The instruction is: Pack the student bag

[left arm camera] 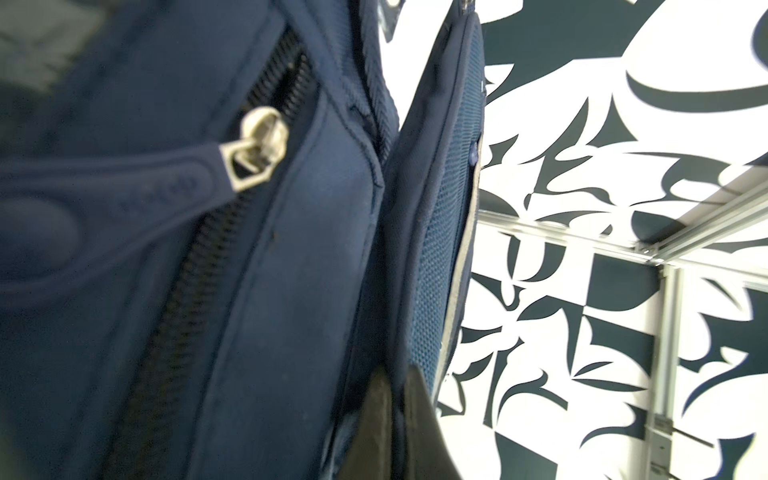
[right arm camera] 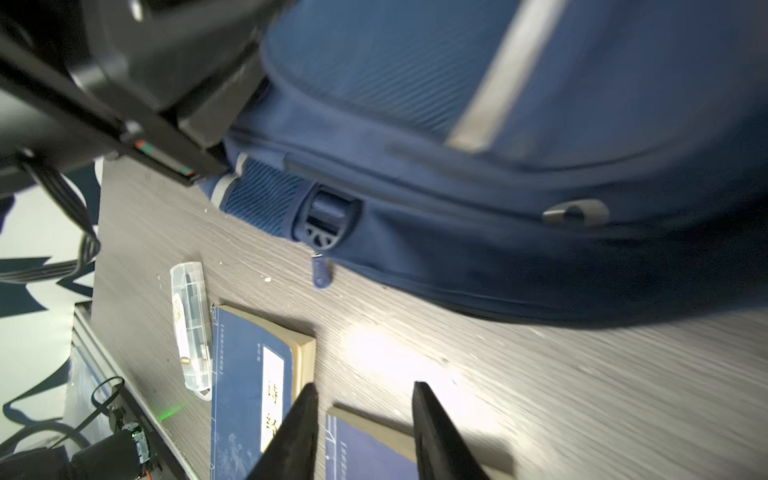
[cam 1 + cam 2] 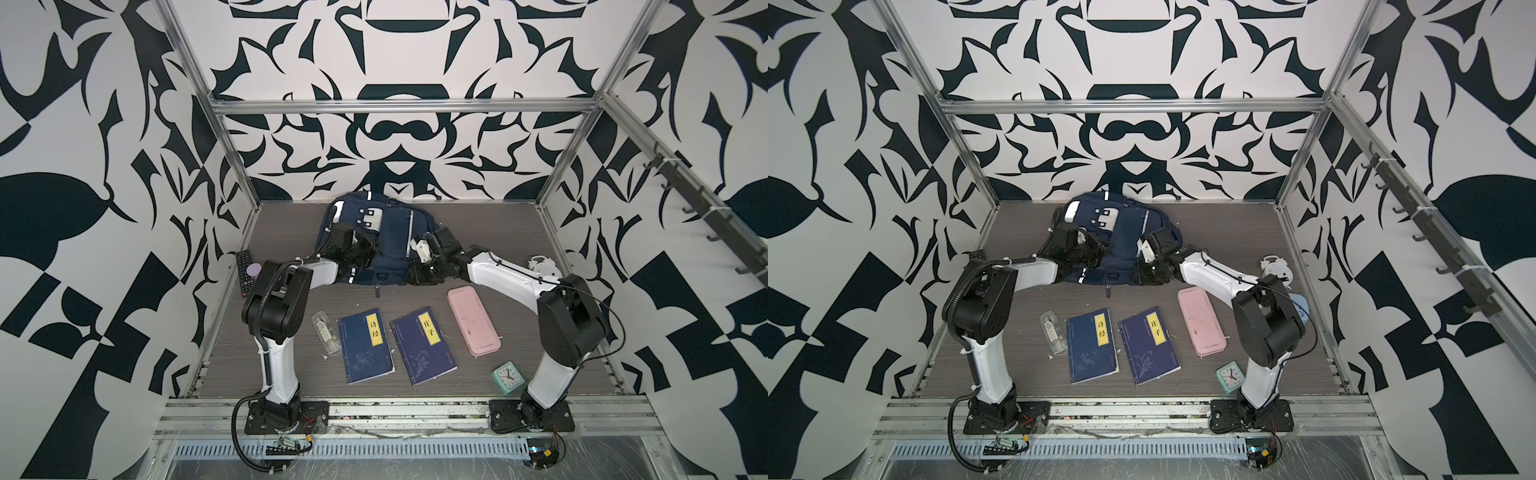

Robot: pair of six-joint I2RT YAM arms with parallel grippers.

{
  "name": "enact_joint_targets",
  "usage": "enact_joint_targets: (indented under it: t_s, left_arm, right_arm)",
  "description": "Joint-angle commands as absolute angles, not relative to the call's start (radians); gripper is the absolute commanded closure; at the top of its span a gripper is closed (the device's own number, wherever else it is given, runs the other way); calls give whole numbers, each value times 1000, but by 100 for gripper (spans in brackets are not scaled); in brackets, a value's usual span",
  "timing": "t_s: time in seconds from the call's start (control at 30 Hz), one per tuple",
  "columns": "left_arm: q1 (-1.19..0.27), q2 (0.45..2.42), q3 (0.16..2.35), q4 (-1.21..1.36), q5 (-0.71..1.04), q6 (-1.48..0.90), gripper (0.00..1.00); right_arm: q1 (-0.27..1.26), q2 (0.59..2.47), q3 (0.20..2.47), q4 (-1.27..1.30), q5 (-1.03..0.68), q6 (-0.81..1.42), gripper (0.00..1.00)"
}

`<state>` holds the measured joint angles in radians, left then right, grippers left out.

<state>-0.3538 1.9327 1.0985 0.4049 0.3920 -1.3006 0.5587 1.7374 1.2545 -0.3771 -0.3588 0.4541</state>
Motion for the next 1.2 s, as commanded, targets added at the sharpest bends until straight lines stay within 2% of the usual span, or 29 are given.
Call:
enact_joint_targets:
  t_s: [0.0, 0.1, 0.27, 0.53, 0.67, 0.87, 1.17]
  left_arm:
    - [-355, 1847, 1111, 263, 415, -1178, 100]
    - [-356, 1826, 1125, 192, 403, -1122, 93]
    - [-355, 1811, 1139, 137, 424, -1080, 62]
    - [-373, 1682, 1118, -8, 410, -961, 33]
    - [-420, 1616, 1110, -107, 405, -880, 31]
    - [-572, 1552, 1055, -223, 412, -774, 31]
    - [-734, 1520, 878, -187, 360, -786, 32]
  right_arm:
    - [540, 1657, 1227, -440, -336, 413, 57]
    - [535, 1623, 1188, -456, -333, 407, 53]
    - [536, 1587, 1132, -482, -352, 405, 49]
    - [537, 1531, 1043, -542, -372, 405, 53]
    - [562, 1515, 980, -544, -390, 420, 53]
    - [605, 1501, 910, -557, -371, 433, 52]
    - [606, 1491, 834, -555, -310, 452, 55]
